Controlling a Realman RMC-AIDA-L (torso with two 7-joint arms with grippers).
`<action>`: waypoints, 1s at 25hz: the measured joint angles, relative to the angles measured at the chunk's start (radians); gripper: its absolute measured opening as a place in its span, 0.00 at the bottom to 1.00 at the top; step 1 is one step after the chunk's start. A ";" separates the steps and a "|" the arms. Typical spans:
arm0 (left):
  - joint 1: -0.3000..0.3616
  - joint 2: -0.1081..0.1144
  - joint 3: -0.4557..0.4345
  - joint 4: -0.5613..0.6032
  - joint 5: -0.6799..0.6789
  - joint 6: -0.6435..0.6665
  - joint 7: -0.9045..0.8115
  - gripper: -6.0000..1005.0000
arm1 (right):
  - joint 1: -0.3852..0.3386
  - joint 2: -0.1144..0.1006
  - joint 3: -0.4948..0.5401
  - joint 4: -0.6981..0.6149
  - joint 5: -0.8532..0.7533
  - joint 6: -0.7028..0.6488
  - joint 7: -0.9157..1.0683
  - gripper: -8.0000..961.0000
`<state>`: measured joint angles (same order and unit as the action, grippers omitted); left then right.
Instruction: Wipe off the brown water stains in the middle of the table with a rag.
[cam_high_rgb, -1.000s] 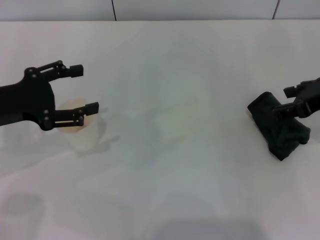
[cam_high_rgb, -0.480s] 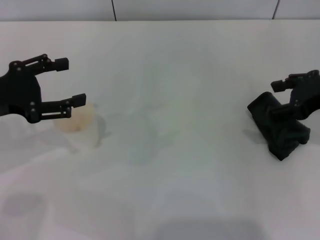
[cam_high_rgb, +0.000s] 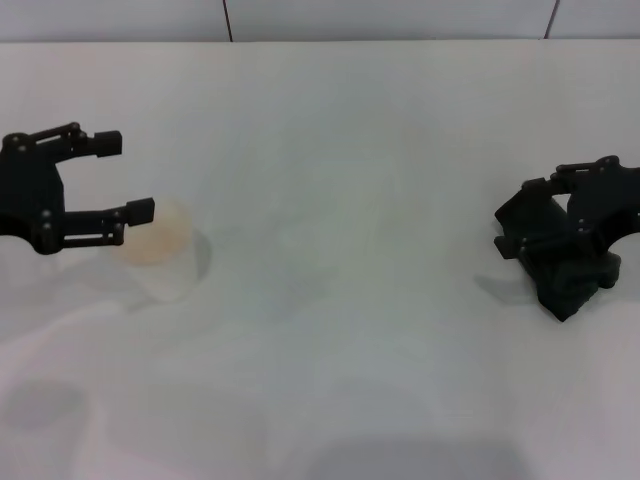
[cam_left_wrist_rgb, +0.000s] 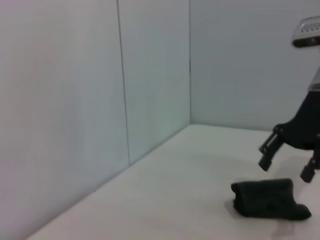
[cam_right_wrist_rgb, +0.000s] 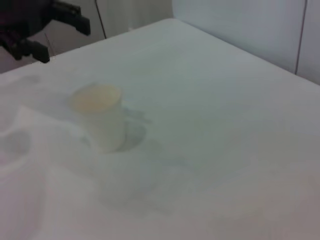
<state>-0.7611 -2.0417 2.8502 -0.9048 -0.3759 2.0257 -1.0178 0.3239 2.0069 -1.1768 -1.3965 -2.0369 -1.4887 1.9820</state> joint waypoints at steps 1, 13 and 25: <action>0.000 0.001 0.000 0.000 0.006 0.000 -0.001 0.87 | 0.003 0.000 0.001 0.003 0.003 0.001 -0.005 0.91; -0.014 0.005 0.000 -0.002 0.026 0.001 0.004 0.87 | 0.040 0.001 0.006 0.042 0.020 0.007 -0.032 0.91; -0.019 -0.001 0.000 -0.001 0.027 0.001 0.004 0.87 | 0.049 -0.003 0.008 0.047 0.015 -0.001 -0.022 0.91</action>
<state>-0.7798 -2.0425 2.8502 -0.9062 -0.3489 2.0264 -1.0139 0.3733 2.0037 -1.1688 -1.3499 -2.0222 -1.4894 1.9597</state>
